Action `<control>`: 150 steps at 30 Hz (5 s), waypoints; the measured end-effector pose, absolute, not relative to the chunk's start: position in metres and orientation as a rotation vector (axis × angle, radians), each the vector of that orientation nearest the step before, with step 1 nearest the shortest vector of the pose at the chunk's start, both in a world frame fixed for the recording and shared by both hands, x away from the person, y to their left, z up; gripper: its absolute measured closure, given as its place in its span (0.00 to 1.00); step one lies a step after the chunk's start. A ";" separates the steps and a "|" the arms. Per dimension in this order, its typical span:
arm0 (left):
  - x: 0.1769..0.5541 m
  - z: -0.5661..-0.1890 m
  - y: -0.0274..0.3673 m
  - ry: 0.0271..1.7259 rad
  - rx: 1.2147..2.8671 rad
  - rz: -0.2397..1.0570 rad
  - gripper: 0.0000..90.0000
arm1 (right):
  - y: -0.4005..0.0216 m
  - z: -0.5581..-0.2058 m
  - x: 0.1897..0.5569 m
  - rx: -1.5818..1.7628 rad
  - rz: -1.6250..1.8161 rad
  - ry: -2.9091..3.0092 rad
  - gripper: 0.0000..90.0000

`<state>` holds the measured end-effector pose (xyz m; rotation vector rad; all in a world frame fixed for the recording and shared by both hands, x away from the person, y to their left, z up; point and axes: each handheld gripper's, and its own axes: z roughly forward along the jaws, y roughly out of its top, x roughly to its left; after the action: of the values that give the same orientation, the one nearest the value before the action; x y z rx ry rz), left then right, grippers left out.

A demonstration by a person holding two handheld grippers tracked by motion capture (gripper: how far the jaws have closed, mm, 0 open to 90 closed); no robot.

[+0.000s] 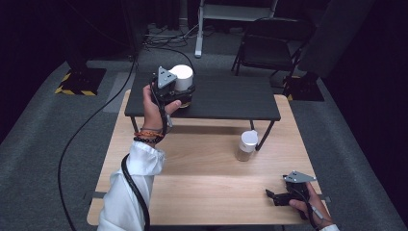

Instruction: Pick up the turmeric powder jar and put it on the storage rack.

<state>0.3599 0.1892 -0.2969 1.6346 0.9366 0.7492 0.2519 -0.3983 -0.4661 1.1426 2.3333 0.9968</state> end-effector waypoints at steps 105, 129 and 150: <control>0.240 -0.419 0.175 0.623 2.006 0.964 0.00 | -0.399 -0.466 0.252 1.139 0.997 2.335 0.00; 0.246 -0.457 0.183 0.796 2.286 0.701 0.01 | -0.399 -0.466 0.252 1.141 0.995 2.334 0.00; 0.266 -0.460 0.236 1.020 2.195 0.411 0.00 | -0.399 -0.466 0.251 1.142 0.996 2.333 0.00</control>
<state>0.2662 0.2360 -0.4605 2.1948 1.0199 0.4114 0.2512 -0.3995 -0.4660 1.1420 2.3332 0.9956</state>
